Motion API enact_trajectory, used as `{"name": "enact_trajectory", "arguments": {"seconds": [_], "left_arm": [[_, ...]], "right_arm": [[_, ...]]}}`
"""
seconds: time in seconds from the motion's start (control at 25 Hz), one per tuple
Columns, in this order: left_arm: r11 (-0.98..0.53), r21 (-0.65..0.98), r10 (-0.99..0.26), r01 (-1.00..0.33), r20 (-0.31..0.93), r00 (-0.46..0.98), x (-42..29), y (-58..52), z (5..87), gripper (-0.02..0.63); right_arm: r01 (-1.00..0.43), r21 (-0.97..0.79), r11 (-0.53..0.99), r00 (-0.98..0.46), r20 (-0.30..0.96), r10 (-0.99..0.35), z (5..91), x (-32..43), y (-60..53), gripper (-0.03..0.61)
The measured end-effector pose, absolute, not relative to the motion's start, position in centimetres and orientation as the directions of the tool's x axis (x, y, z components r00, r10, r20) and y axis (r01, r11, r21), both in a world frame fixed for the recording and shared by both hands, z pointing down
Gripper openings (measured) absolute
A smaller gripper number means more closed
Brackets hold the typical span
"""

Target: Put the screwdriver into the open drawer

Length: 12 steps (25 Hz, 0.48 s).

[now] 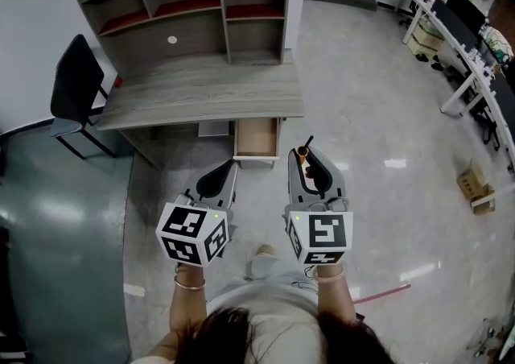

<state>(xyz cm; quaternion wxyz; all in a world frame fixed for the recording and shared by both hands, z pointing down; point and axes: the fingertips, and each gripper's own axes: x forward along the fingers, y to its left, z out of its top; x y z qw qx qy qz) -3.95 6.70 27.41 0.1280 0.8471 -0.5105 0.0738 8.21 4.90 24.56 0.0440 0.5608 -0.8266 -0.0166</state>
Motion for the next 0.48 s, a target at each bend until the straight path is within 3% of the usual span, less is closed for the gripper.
{"name": "enact_trajectory", "arguments": {"seconds": [0.48], "left_arm": [[-0.387, 0.129, -0.875, -0.913, 0.263, 0.407, -1.9, 2.6, 28.2, 0.017]], "right_arm": [[-0.899, 0.098, 0.427, -0.424, 0.048, -0.904, 25.4, 10.4, -0.1, 0.087]]}}
